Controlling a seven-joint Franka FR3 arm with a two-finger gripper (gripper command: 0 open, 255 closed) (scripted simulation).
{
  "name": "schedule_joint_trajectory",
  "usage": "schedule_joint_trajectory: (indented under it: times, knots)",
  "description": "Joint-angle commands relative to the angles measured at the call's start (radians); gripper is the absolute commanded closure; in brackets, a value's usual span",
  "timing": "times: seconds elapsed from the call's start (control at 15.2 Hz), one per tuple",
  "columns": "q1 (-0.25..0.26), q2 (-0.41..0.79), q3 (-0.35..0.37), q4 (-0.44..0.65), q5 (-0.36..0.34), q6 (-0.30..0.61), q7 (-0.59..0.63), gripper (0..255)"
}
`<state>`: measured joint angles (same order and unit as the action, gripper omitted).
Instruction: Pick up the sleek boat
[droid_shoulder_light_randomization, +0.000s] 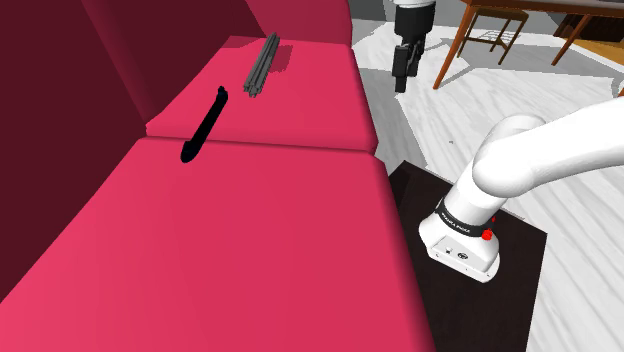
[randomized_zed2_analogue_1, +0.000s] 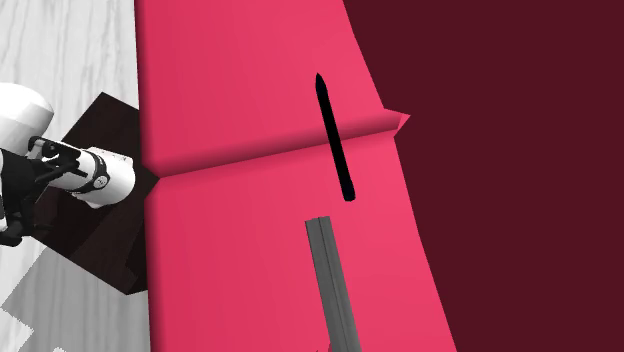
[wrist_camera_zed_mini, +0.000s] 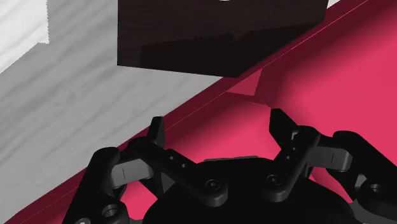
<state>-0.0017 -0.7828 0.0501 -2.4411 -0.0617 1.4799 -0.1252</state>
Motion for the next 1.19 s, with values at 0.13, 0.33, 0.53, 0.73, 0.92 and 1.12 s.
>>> schedule_joint_trajectory:
  times: [0.13, 0.33, 0.53, 0.73, 0.92, 1.12]
  knots:
    - [0.003, 0.018, 0.047, 0.000, 0.049, 0.023, 0.088, 0]
    - [0.005, 0.057, 0.116, 0.011, 0.117, 0.064, 0.218, 0]
    - [0.004, 0.112, 0.184, 0.035, 0.175, 0.111, 0.347, 0]
    - [-0.003, 0.180, 0.251, 0.072, 0.221, 0.163, 0.473, 0]
    - [-0.015, 0.260, 0.316, 0.122, 0.250, 0.216, 0.599, 0]
    - [-0.030, 0.351, 0.378, 0.184, 0.261, 0.268, 0.726, 0]
